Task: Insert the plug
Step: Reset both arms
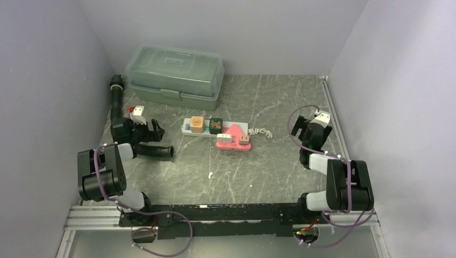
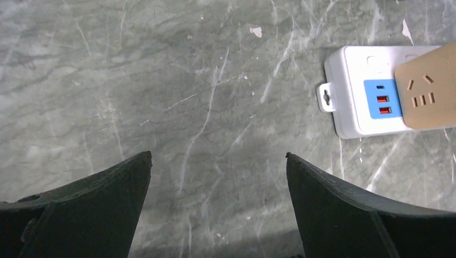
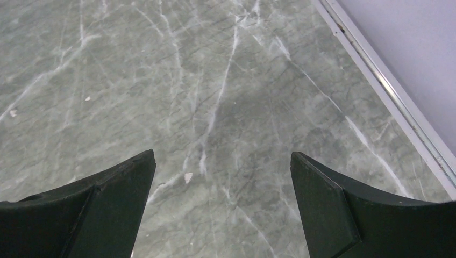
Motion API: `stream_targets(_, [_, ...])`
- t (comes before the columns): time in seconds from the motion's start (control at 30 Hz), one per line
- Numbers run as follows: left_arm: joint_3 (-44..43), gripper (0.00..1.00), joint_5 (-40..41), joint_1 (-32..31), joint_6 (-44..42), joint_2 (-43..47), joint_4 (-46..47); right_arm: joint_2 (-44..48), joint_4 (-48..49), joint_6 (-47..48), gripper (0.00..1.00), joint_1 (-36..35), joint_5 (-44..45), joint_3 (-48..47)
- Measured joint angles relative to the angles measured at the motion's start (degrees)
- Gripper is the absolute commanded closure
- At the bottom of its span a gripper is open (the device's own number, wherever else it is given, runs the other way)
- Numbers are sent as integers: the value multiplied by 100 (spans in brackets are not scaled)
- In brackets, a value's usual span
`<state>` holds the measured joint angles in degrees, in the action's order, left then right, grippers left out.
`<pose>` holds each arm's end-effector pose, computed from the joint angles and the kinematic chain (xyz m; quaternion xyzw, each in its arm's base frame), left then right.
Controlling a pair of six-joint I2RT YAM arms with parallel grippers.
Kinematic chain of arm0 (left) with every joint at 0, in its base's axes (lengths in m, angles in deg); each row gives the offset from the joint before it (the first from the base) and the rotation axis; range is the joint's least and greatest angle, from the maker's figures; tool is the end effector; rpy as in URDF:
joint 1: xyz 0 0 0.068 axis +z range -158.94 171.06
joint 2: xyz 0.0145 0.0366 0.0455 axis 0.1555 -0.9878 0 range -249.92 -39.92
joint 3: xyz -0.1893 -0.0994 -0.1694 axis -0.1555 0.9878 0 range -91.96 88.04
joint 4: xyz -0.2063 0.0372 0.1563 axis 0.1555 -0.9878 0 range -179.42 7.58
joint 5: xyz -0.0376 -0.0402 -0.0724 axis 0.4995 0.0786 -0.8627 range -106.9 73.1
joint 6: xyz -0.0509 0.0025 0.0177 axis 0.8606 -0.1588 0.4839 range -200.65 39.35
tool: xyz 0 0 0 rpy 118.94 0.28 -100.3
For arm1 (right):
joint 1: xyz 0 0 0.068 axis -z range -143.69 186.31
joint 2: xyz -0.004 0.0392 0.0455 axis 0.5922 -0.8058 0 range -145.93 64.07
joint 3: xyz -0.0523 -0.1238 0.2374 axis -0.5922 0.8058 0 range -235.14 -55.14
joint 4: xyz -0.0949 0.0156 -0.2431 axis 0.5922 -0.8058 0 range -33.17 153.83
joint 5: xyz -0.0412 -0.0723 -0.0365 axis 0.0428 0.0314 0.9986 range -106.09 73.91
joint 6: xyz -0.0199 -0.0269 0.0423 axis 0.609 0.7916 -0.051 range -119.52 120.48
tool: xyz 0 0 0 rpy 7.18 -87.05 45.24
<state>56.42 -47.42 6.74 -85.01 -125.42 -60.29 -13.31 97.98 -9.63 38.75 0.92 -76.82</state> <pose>0.2757 0.0588 0.1590 0.0443 0.8513 -0.1447 0.5024 0.2496 -0.0210 0.1628 0.1720 0.8038 -0.0848 0.5631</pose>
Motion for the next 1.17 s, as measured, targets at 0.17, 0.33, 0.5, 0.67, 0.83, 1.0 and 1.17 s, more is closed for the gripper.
stream_targets(0.17, [457, 0, 9, -2, 428, -560, 1445, -323, 848, 46, 0, 74, 61, 256])
stream_targets(0.33, [671, 0, 243, -201, 446, -654, 2046, -605, 2293, 262, 0, -238, 188, 1045])
stream_targets(0.5, [883, 0, 654, -632, 323, -782, 2682, -776, 2420, 352, 0, -350, 295, 914])
stream_targets(0.67, [920, 0, 896, -662, 306, -815, 2883, -774, 2553, 374, 0, -350, 363, 872])
stream_targets(0.83, [938, 0, 970, -662, 295, -811, 3005, -772, 2575, 389, 0, -350, 374, 872])
stream_targets(1.0, [942, 0, 994, -662, 293, -811, 3040, -772, 2594, 396, 0, -350, 374, 872])
stream_targets(1.17, [942, 0, 1005, -662, 291, -811, 3045, -772, 2594, 396, 0, -350, 374, 872])
